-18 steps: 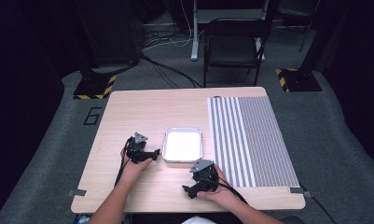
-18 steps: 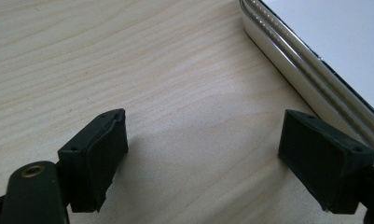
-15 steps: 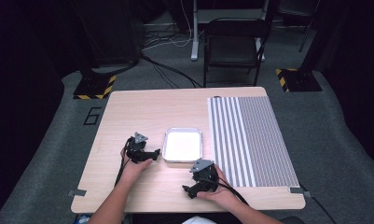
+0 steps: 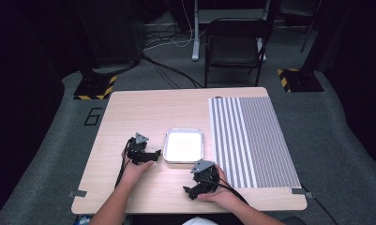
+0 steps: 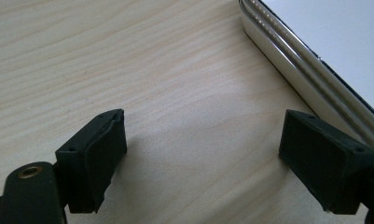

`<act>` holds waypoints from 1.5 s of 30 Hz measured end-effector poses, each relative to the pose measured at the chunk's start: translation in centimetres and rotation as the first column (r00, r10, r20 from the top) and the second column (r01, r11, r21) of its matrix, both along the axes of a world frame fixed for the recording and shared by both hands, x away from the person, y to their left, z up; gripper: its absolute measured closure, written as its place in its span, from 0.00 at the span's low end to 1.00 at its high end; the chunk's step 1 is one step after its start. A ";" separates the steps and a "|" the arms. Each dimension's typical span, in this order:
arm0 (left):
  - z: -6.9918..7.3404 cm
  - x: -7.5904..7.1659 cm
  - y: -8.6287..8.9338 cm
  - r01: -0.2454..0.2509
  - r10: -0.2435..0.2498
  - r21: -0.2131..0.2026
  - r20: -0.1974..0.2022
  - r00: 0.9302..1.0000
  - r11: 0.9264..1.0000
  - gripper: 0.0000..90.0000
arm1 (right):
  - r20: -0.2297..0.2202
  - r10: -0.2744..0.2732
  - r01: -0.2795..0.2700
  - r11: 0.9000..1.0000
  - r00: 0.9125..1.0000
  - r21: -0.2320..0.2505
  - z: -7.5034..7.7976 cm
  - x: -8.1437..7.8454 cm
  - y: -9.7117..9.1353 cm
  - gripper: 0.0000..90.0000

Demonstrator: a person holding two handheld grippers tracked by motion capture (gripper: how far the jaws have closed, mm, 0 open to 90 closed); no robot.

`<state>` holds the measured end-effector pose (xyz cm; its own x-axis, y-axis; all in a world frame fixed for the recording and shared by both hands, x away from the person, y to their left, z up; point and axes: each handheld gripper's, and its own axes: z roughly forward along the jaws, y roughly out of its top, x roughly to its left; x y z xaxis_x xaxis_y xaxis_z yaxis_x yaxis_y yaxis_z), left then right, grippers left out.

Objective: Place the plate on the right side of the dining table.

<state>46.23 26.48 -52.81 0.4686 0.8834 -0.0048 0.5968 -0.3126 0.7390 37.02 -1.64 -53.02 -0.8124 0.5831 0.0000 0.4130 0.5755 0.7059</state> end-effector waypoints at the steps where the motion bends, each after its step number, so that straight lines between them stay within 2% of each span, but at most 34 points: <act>1: 0.0 0.0 0.0 0.001 -0.001 0.006 -0.001 1.000 1.000 0.16 | 0.000 0.000 0.000 1.000 1.000 0.000 0.0 0.0 0.0 0.00; 11: 0.0 -0.1 -0.1 -0.009 0.009 0.000 -0.002 1.000 1.000 0.16 | 0.014 -0.015 0.015 1.000 1.000 0.012 0.0 -0.1 -0.2 0.06; 14: 0.0 -0.1 -0.1 -0.014 0.014 -0.001 0.001 1.000 1.000 0.17 | 0.020 -0.032 0.032 0.999 0.999 0.025 0.1 -0.1 -0.3 0.15; 16: 0.0 -0.3 -0.1 -0.021 0.021 -0.001 0.003 1.000 1.000 0.18 | 0.020 -0.043 0.043 0.998 0.999 0.036 0.1 -0.1 -0.4 0.16; 19: 0.3 -0.4 0.0 -0.030 0.030 0.006 -0.010 0.999 1.000 0.26 | 0.019 -0.043 0.042 0.999 0.999 0.032 0.2 -0.1 -0.4 0.18; 22: 0.6 -0.6 0.1 -0.029 0.030 0.004 -0.019 0.999 1.000 0.35 | 0.020 -0.047 0.047 0.999 0.999 0.025 0.4 0.0 -0.4 0.30; 23: 0.6 -0.6 0.2 -0.027 0.027 0.002 -0.028 0.999 1.000 0.36 | 0.019 -0.058 0.058 0.998 0.998 0.026 0.6 0.0 -0.5 0.31; 28: 1.2 -0.7 0.2 -0.037 0.035 -0.031 -0.073 0.997 0.999 0.46 | 0.059 -0.074 0.073 0.997 0.995 0.019 0.9 0.0 -0.7 0.35; 33: 1.7 -0.8 0.0 -0.045 0.040 -0.070 -0.076 0.996 0.997 0.50 | 0.074 -0.092 0.091 0.996 0.993 0.016 1.2 0.0 -1.0 0.42; 36: 1.9 -0.7 0.0 -0.065 0.056 -0.104 -0.086 0.995 0.992 0.52 | 0.096 -0.098 0.097 0.995 0.991 0.011 1.3 -0.1 -1.2 0.45; 38: 2.0 -0.7 0.0 -0.089 0.076 -0.132 -0.101 0.992 0.987 0.53 | 0.093 -0.096 0.096 0.995 0.991 0.009 1.5 -0.1 -1.3 0.49; 40: 2.1 -0.6 0.0 -0.090 0.076 -0.143 -0.101 0.992 0.986 0.54 | 0.075 -0.101 0.100 0.995 0.992 0.019 1.5 -0.1 -1.4 0.52; 42: 2.3 -0.5 0.0 -0.085 0.070 -0.143 -0.103 0.992 0.986 0.54 | 0.051 -0.106 0.104 0.994 0.993 0.029 1.6 -0.1 -1.6 0.53; 45: 2.6 -0.5 -0.2 -0.072 0.058 -0.142 -0.100 0.993 0.987 0.54 | 0.038 -0.115 0.114 0.993 0.993 0.024 1.7 0.0 -1.8 0.53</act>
<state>45.75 26.31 -50.26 0.4018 0.8984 -0.1773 0.6820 -0.1644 0.7127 37.04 -3.40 -51.30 -0.7398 0.6726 -0.0173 0.4468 0.5105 0.7347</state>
